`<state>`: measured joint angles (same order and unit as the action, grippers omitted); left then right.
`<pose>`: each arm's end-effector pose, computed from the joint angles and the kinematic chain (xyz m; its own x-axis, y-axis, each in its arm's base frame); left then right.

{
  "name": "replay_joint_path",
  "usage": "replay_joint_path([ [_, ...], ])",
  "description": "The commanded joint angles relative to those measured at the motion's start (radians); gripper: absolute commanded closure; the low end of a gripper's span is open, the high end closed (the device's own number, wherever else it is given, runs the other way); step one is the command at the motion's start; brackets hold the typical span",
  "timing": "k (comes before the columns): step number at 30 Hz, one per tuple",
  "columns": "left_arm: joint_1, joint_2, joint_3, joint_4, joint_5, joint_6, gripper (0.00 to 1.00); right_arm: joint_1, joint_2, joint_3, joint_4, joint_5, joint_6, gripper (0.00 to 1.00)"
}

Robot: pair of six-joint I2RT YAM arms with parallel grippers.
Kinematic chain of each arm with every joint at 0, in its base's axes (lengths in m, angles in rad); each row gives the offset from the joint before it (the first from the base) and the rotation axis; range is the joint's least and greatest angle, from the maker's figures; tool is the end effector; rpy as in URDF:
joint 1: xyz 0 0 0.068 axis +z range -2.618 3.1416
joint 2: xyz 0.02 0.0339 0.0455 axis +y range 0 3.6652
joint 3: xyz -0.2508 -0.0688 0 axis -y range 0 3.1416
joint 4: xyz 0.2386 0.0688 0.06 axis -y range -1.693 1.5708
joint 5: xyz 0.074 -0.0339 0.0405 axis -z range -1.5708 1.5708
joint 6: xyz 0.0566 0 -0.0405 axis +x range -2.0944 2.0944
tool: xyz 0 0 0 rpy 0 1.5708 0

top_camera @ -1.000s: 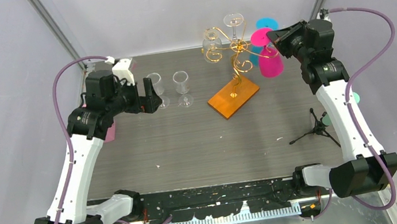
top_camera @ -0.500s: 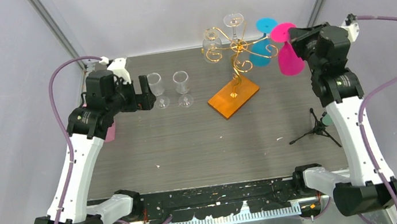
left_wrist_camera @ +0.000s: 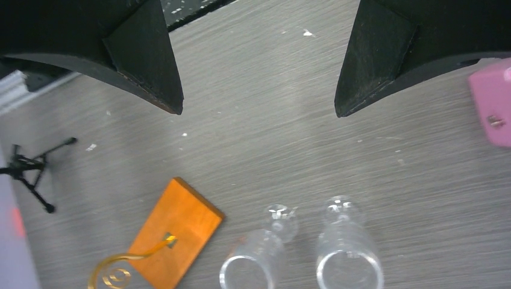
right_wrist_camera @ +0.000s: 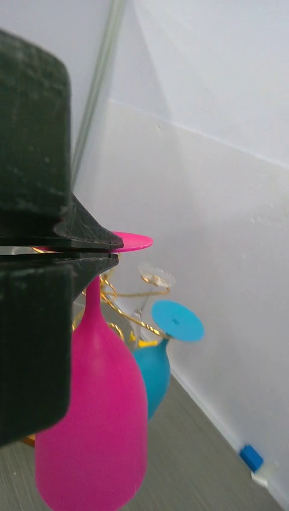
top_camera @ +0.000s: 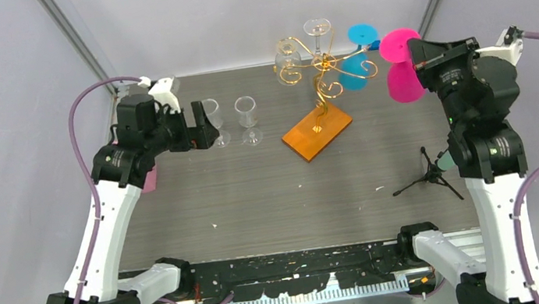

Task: Take the wine glass off the wine glass rack

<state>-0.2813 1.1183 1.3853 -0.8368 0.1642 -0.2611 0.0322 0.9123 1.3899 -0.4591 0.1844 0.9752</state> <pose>0.2222 -0.0738 0.3898 -0.6055 -0.0901 -0.7907 0.2585 0.9174 -0.3026 0.1807 -0.0046 0.4772 0.1359 0.8186 -0.5581 0.0697 0.5540 0.8296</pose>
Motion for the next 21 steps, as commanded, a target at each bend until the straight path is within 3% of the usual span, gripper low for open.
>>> replay_joint_path([
  [1,0.0,0.021,0.028,0.077,0.184,-0.043,0.0,-0.002,-0.051,0.072,0.038,-0.216,0.038,1.0],
  [6,-0.001,0.057,0.009,0.134,0.366,-0.114,0.0,-0.003,-0.095,0.062,0.089,-0.418,0.117,1.0],
  [12,-0.001,0.041,-0.055,0.323,0.506,-0.304,0.0,-0.002,-0.161,-0.009,0.251,-0.629,0.222,1.0],
  [16,-0.001,0.01,-0.184,0.675,0.619,-0.649,0.0,-0.002,-0.181,-0.098,0.452,-0.706,0.373,1.0],
  [21,-0.007,0.006,-0.327,1.143,0.638,-1.094,0.0,-0.001,-0.187,-0.179,0.639,-0.734,0.499,1.0],
])
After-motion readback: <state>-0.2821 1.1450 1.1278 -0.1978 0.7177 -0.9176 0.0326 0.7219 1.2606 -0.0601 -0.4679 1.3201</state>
